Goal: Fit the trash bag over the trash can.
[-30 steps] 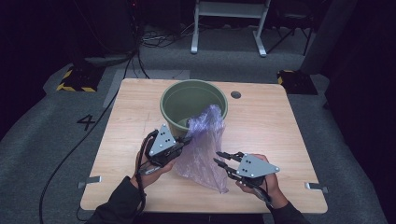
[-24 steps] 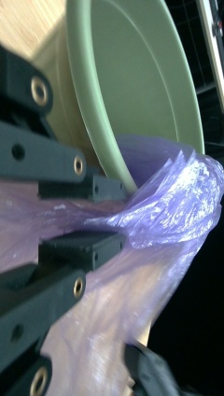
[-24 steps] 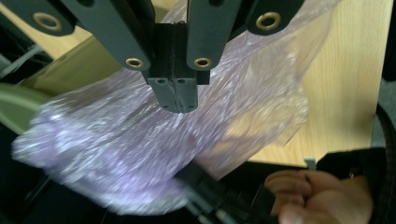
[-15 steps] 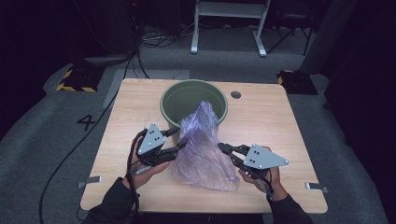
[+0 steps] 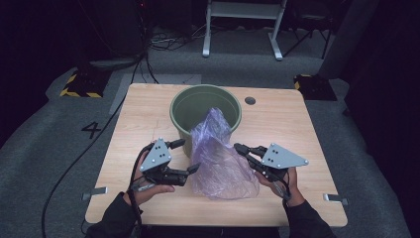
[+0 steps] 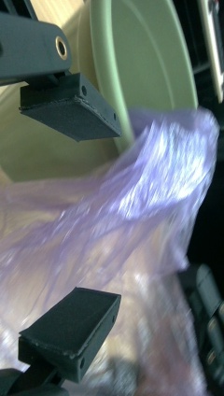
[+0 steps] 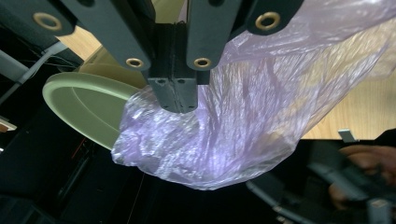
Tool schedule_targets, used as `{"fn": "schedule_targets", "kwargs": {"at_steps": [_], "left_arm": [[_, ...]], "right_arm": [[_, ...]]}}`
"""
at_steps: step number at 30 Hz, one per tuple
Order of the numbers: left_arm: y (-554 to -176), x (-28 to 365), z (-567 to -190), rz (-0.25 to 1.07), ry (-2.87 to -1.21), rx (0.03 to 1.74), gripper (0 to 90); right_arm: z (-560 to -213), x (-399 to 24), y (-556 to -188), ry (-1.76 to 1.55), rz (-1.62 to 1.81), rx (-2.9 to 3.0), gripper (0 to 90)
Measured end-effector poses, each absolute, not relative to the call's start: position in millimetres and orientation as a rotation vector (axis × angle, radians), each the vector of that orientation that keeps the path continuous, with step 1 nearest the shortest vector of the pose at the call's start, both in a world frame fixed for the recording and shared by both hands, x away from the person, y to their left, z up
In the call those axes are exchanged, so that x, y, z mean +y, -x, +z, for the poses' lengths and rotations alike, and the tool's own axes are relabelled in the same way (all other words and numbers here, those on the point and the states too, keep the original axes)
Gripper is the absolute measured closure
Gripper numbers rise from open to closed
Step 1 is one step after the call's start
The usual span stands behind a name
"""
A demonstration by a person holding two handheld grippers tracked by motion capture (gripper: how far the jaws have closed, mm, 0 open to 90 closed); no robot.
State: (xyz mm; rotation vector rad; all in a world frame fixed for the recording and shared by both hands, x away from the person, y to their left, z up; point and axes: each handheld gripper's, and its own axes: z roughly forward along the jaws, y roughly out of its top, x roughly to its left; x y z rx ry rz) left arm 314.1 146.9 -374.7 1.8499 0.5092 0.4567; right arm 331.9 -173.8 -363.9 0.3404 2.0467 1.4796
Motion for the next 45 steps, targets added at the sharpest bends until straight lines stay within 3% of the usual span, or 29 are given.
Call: {"fn": "schedule_targets", "kwargs": {"at_steps": [6, 10, 11, 16, 17, 21, 26, 32, 37, 41, 45], "left_arm": [[-315.1, 133.1, -385.0, 0.453, -1.924, 0.484, 20.0], [-322.9, 126.2, -388.7, 0.521, -1.958, 0.521, 42.9], [-325.1, 126.0, -389.0, 0.521, -1.960, 0.529, 54.0], [-329.8, 125.4, -387.6, 0.560, -1.937, 0.528, 81.8], [-329.4, 125.7, -386.1, 0.587, -1.934, 0.530, 83.9], [-327.2, 126.9, -382.5, 0.612, -1.915, 0.537, 86.6], [-326.2, 127.5, -380.2, 0.609, -1.908, 0.546, 87.3], [-327.0, 125.4, -379.2, 0.609, -1.908, 0.554, 87.3], [-329.0, 125.0, -377.4, 0.595, -1.896, 0.558, 87.3], [-328.9, 125.3, -377.0, 0.587, -1.896, 0.555, 86.7], [-328.3, 127.4, -375.5, 0.579, -1.895, 0.552, 86.1]], "right_arm": [[-359.8, -171.6, -335.9, -0.348, 1.492, 2.036, 90.0], [-356.3, -167.1, -337.0, -0.331, 1.495, 2.032, 90.0], [-355.5, -165.9, -337.2, -0.327, 1.496, 2.032, 90.0], [-353.8, -165.8, -336.5, -0.325, 1.502, 2.024, 89.7], [-353.5, -167.2, -336.0, -0.323, 1.512, 2.025, 83.5], [-352.6, -175.6, -325.4, -0.305, 1.522, 2.048, 56.9], [-356.5, -189.9, -300.4, -0.305, 1.551, 2.069, 37.3], [-378.6, -179.1, -264.5, -0.236, 1.429, 2.158, 26.6], [-393.6, -166.2, -257.9, -0.254, 1.307, 2.185, 21.8], [-401.5, -159.0, -262.7, -0.309, 1.225, 2.155, 31.1], [-406.2, -160.5, -274.7, -0.357, 1.161, 2.118, 65.5]]}}
